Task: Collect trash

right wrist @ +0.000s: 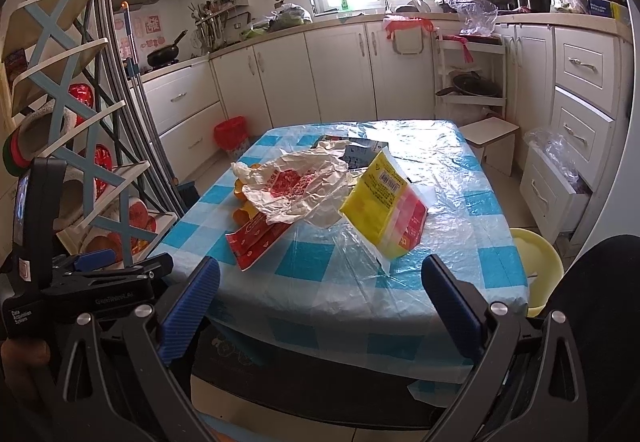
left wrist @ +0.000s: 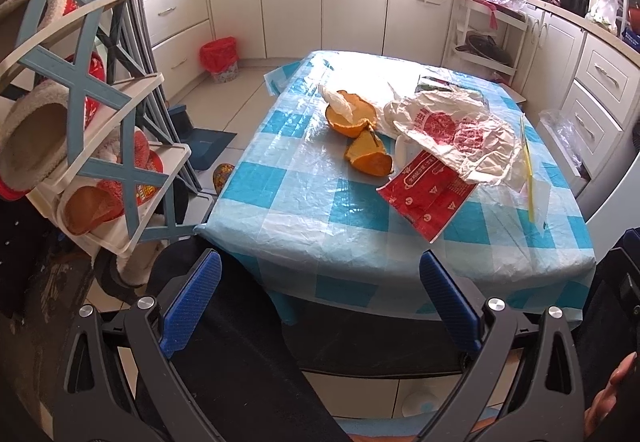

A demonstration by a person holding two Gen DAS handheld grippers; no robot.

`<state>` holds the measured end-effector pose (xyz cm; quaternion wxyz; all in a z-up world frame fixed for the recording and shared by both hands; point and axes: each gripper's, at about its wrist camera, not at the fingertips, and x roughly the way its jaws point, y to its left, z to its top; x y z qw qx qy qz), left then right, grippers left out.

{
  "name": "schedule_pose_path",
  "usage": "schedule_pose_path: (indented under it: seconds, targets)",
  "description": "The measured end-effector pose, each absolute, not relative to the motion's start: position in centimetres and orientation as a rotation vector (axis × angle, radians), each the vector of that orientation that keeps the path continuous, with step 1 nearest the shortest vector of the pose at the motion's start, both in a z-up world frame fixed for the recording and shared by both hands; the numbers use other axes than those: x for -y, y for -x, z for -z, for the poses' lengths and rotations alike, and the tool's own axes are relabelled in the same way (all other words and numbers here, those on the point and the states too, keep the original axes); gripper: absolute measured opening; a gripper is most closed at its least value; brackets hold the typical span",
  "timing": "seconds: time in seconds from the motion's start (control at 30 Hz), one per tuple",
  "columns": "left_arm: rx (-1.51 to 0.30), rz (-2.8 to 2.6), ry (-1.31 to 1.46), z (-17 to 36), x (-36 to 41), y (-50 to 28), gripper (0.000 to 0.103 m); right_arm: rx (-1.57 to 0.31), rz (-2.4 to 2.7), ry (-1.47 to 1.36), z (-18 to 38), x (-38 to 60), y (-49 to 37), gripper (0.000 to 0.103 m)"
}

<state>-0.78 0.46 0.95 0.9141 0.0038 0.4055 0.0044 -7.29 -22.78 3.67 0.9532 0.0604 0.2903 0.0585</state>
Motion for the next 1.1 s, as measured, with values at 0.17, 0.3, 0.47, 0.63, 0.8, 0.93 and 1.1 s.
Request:
schedule_pose_path:
  seconds: [0.17,0.3,0.47,0.63,0.8,0.93,1.1]
  targets:
    - [-0.838,0.004,0.001,-0.7,-0.8,-0.7,0.096,-0.563,-0.083,-0.123,-4.2,23.8,6.3,0.097]
    - [-0.874,0.042,0.025,0.5,-0.7,-2.9,0.096,-0.563,-0.042,-0.124,-4.0,25.1,4.2,0.097]
    - [-0.862,0.049,0.035,0.8,0.0,-5.4,0.096,-0.556,-0.053,-0.125,-4.5,26.1,0.8,0.097]
    - [-0.857,0.027,0.034,1.0,0.1,-7.1,0.096,-0.581,-0.209,-0.007,-5.6,24.1,-4.5,0.097]
    - [-0.858,-0.017,0.042,1.1,-1.2,-7.7,0.096,-0.787,-0.306,0.086,-3.7,22.3,-12.0,0.097]
    - [-0.864,-0.060,0.052,1.3,-2.8,-8.9,0.096,-0.902,-0.403,0.062,-1.6,21.3,-14.9,0.084]
    - [-0.845,-0.090,0.063,0.6,-3.5,-12.0,0.096,-0.909,-0.490,-0.042,-0.2,21.3,-15.5,0.038]
